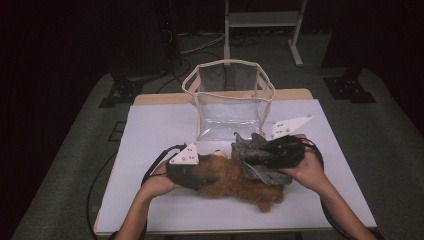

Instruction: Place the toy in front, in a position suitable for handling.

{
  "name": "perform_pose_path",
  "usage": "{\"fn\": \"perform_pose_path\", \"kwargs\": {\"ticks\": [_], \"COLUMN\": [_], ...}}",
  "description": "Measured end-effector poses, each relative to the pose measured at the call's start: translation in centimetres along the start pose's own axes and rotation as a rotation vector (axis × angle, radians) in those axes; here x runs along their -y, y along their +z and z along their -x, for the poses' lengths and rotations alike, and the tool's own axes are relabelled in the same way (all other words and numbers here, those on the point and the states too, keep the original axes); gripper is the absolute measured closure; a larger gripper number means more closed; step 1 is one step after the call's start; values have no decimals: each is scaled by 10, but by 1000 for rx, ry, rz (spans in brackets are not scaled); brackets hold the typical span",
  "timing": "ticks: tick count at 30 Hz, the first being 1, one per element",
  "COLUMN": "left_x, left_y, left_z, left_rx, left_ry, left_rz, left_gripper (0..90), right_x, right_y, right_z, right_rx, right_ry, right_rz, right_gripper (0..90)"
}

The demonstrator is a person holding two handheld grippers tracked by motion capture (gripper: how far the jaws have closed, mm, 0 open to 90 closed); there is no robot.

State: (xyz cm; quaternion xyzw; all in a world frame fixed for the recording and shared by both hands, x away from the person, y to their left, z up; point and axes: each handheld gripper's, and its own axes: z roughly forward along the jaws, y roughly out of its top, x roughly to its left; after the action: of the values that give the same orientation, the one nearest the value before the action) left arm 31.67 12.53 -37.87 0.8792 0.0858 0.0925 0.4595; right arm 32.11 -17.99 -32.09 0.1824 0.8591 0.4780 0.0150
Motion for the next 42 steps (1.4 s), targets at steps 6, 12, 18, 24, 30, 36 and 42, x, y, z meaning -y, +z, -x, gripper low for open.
{"fn": "perform_pose_path", "kwargs": {"ticks": [6,12,18,24,30,36,42], "left_x": [2,-1,-3,-5,-9,-12,-7], "left_y": [1,3,4,4,4,4,8], "left_z": [-2,-2,-3,-4,-2,2,1], "left_rx": [-4,-8,-18,-19,-22,-24,-22], "left_ry": [-24,-29,-43,-51,-39,-18,-20], "left_rz": [2,13,8,14,15,19,-2], "left_gripper": [328,337,339,340,339,339,330], "right_x": [23,41,33,11,-18,-23,0], "right_y": [22,3,-18,-34,-21,21,42], "right_z": [20,25,16,4,-8,-3,11], "right_rx": [0,25,59,62,38,3,7], "right_ry": [72,108,83,32,-32,-40,7], "right_rz": [-35,-25,-16,29,15,-55,-114], "right_gripper": [725,725,722,722,721,718,734]}}
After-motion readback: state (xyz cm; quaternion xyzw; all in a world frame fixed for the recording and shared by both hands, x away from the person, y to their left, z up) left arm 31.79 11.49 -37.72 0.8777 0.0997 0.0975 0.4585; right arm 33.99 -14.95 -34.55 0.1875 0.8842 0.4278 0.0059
